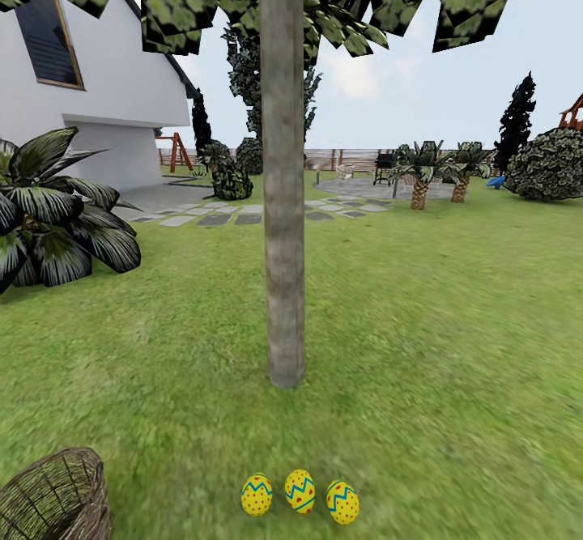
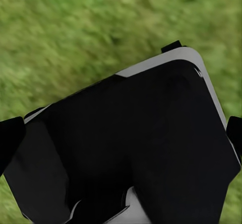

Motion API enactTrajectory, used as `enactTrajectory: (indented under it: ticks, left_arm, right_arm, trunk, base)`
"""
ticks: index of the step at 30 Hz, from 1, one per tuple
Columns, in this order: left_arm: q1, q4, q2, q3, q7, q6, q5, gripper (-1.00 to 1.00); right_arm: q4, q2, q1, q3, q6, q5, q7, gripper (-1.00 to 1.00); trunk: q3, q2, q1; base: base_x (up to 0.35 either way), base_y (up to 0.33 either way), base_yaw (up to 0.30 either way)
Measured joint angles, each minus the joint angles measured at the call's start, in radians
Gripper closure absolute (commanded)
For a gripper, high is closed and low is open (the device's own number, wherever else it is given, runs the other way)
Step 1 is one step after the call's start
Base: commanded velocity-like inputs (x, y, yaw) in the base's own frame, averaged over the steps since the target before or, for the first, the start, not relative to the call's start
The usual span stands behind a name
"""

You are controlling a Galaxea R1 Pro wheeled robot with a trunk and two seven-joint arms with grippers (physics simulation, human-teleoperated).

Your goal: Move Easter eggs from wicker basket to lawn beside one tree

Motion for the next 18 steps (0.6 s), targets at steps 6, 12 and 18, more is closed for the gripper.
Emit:
enactTrajectory:
  ticks: [6,12,18]
  left_arm:
    - [0.0,0.0,-0.004,-0.001,0.0,0.0,0.0,-1.0]
    - [0.0,0.0,-0.005,-0.001,0.0,0.0,0.0,-1.0]
    - [0.0,0.0,-0.004,-0.001,0.0,0.0,0.0,-1.0]
  right_arm:
    - [0.0,-0.004,0.0,0.0,0.0,0.001,0.001,-1.0]
    - [0.0,-0.007,0.0,0.0,0.0,0.002,0.0,-1.0]
    - [0.0,-0.007,0.0,0.0,0.0,0.002,0.001,-1.0]
  trunk:
    - [0.0,0.0,0.0]
    - [0.0,0.0,0.0]
    - [0.0,0.0,0.0]
  base:
    - [0.0,0.0,0.0]
    - [0.0,0.0,0.0]
    - [0.0,0.0,0.0]
